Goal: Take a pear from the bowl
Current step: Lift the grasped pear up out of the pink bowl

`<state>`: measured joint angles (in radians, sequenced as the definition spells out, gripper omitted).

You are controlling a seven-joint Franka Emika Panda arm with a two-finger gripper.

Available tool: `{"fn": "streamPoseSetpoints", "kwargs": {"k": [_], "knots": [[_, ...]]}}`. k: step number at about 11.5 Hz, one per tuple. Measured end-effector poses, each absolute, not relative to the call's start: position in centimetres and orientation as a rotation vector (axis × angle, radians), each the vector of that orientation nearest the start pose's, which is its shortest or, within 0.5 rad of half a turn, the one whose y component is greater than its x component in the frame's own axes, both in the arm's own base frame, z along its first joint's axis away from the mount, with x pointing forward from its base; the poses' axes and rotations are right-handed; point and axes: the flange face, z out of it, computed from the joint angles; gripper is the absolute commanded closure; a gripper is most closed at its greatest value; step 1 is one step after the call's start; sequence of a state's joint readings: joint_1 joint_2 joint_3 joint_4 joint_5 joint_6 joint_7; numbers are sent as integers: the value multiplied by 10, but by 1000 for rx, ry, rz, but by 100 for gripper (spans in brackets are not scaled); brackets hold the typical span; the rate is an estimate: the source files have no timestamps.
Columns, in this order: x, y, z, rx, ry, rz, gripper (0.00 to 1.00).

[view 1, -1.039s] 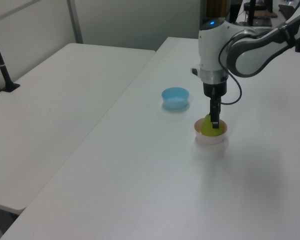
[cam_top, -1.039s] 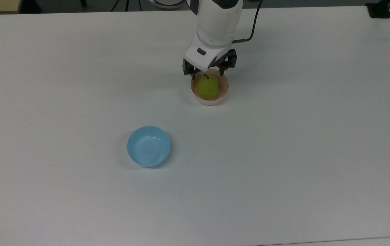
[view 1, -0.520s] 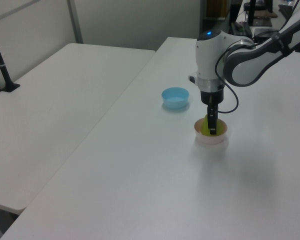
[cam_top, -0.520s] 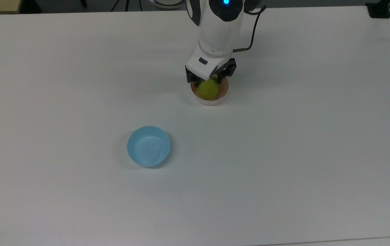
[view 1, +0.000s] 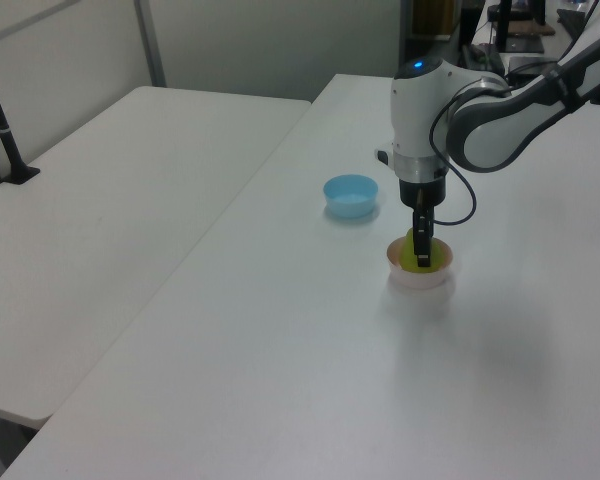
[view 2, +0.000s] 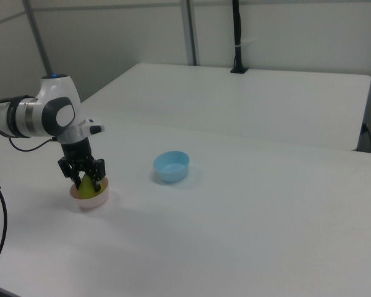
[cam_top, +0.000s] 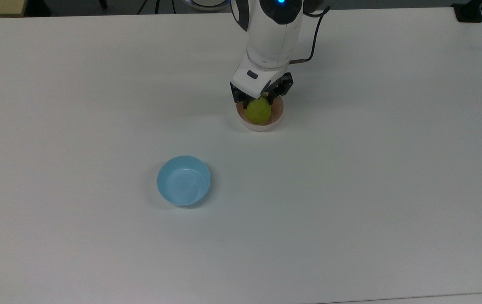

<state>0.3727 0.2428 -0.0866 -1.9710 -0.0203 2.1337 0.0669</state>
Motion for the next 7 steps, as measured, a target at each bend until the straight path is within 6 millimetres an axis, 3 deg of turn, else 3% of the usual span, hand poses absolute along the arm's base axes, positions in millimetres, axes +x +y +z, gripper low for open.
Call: {"fn": "streamPoseSetpoints", "kwargs": {"k": [2, 5, 7], "knots": [[569, 169, 369, -3169, -370, 129, 49], [566, 168, 433, -3162, -365, 100, 49], [562, 162, 465, -3160, -350, 90, 49]]}}
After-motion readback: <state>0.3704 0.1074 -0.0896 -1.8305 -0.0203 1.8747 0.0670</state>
